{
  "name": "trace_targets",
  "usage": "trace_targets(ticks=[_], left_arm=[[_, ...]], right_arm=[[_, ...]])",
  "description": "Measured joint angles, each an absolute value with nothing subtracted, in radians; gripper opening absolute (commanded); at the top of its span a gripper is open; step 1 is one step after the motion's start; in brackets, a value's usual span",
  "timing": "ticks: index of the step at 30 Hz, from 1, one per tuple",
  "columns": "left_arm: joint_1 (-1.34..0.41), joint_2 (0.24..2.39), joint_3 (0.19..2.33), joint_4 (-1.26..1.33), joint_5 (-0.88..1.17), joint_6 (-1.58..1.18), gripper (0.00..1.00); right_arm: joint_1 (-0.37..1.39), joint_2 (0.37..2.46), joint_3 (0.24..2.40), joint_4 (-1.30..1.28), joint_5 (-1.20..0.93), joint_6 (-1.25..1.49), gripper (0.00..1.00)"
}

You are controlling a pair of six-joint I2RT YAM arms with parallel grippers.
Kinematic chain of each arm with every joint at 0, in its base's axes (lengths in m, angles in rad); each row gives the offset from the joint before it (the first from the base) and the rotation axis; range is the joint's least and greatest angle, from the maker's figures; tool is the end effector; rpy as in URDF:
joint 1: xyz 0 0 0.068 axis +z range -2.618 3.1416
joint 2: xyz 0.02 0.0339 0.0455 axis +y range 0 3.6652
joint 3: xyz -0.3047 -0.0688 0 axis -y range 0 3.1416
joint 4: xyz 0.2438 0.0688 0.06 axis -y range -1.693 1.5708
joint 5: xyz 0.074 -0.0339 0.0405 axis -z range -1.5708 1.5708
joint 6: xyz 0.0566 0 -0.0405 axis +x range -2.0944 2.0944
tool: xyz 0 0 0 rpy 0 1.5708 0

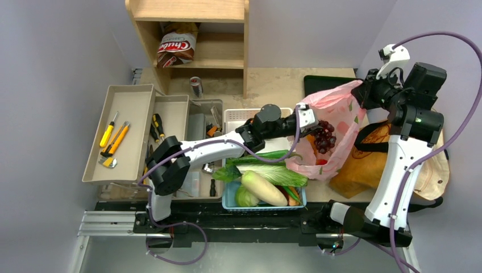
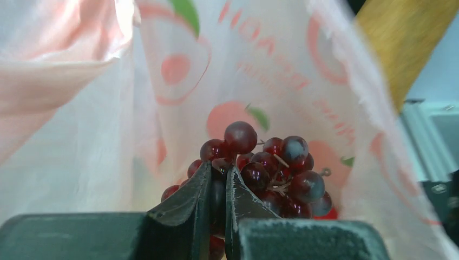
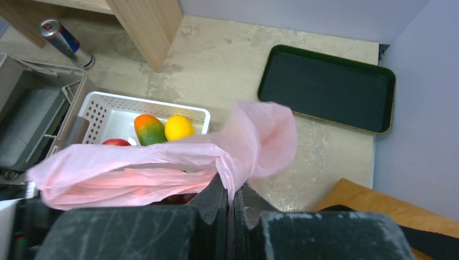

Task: Untie the knot of the grocery bags and take out the mixed food
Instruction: Pick up the fake fruit from the takeout bag.

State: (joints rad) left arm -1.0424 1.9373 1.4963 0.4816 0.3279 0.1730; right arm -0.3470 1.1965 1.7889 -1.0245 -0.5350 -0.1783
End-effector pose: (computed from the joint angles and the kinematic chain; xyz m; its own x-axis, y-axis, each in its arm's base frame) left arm 0.2377 -0.4434 0.3533 0.1888 -0.0002 -0.9820 0.9617 0.2024 0.1849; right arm 0.1873 -0.0371 0.5316 -0.3622 -0.0312 -0.9316 -0.2104 0.9764 0.0491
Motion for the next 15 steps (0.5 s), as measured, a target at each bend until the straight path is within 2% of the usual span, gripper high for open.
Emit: trace_targets(ticks=[8,15], left_arm=[[-1.050,1.855,1.518,0.509,0.474,-0.032,0.00],[-1.049,1.838,1.623,0.515,0.512,-0.154,0.00]], right_arm=[[-0.345,1.221,1.740,-0.989,-0.514,-0.167,0.00],[-0.347,1.271,1.697,-0.951,-0.505,-0.158,0.00]])
